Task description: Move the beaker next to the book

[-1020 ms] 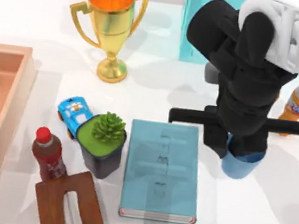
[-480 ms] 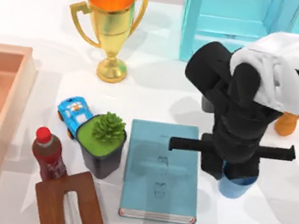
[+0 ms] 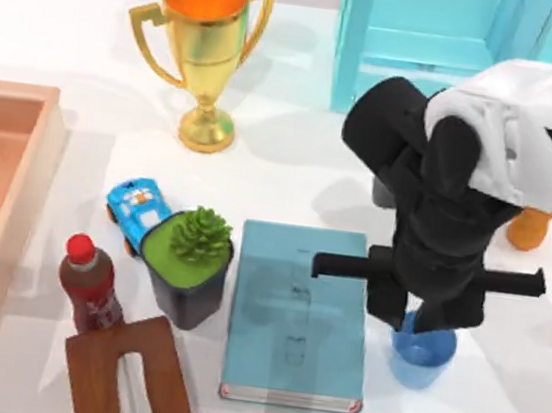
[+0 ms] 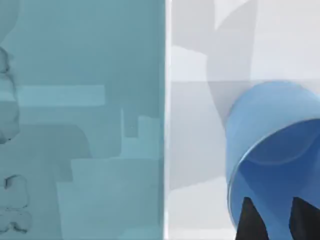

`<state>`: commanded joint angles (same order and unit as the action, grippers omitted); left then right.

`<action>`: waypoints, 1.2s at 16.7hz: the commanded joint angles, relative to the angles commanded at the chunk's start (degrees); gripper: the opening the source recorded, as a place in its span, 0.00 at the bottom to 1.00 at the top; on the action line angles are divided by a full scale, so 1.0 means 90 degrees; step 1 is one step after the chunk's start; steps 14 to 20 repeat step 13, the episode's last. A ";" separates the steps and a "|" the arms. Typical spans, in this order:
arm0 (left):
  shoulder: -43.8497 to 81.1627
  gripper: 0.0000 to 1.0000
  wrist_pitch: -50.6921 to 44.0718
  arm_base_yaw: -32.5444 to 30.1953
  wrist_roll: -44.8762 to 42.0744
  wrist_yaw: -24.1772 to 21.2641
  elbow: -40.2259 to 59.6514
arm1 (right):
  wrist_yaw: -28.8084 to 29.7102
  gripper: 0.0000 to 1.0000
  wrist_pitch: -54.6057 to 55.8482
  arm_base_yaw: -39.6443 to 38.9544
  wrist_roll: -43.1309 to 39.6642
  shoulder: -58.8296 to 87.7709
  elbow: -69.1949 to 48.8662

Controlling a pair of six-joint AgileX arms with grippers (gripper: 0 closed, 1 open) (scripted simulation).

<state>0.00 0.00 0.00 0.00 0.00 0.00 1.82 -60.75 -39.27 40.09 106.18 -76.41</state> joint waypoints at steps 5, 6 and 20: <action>0.0000 1.00 0.0000 0.0000 0.0000 0.0000 0.0000 | 0.0000 0.83 0.0000 0.0000 0.0000 0.0000 0.0000; 0.0000 1.00 0.0000 0.0000 0.0000 0.0000 0.0000 | 0.0000 0.90 0.0000 0.0000 0.0000 0.0000 0.0000; 0.0000 1.00 0.0000 0.0000 0.0000 0.0000 0.0000 | 0.0000 1.00 0.0000 0.0000 0.0000 0.0000 0.0000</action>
